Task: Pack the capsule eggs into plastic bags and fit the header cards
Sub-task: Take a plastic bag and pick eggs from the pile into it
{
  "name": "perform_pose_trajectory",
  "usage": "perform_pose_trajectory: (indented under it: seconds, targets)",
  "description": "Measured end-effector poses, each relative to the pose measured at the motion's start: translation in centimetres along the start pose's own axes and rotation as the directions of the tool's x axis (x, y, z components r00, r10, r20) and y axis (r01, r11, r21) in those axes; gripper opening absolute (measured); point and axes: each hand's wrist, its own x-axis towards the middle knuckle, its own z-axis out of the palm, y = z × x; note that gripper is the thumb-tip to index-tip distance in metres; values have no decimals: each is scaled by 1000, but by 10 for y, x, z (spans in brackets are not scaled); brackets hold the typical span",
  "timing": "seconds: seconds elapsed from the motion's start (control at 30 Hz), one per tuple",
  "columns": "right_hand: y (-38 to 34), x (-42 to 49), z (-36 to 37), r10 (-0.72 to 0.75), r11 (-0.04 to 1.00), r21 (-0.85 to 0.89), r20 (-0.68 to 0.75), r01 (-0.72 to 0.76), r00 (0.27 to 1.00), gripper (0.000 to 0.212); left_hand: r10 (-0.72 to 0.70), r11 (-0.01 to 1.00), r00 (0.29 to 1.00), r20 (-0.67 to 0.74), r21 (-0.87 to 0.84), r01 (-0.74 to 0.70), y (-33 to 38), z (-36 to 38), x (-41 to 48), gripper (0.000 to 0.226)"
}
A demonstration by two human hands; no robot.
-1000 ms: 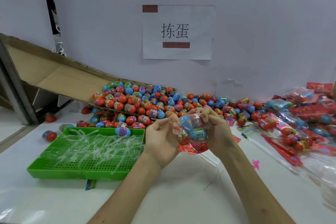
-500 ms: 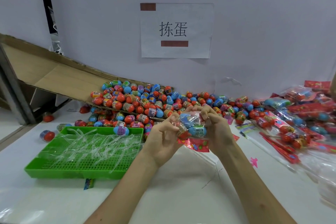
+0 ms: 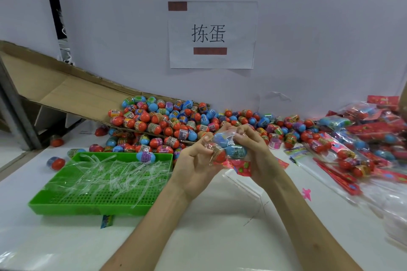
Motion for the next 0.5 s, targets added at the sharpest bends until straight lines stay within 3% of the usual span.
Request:
perform_pose_trajectory:
  seconds: [0.07,0.23,0.4,0.5]
  targets:
    - [-1,-1,-2,22,1000,18,30,-23,999,7,2,1000,1000,24,-4,-2,0,1,0,55]
    - [-5,-3,-8,74,993,82,97,-82,993,37,16,998,996,85,-65,-11,2,3,-3,56]
    - [-4,-2,-13,65,989,125,135,-82,989,40,27,994,998,55,-106,-21,2,-1,0,60]
    - [-3,2,-14,67,992,97,97,-76,993,43,37,996,999,35,-78,-34,1,0,2,43]
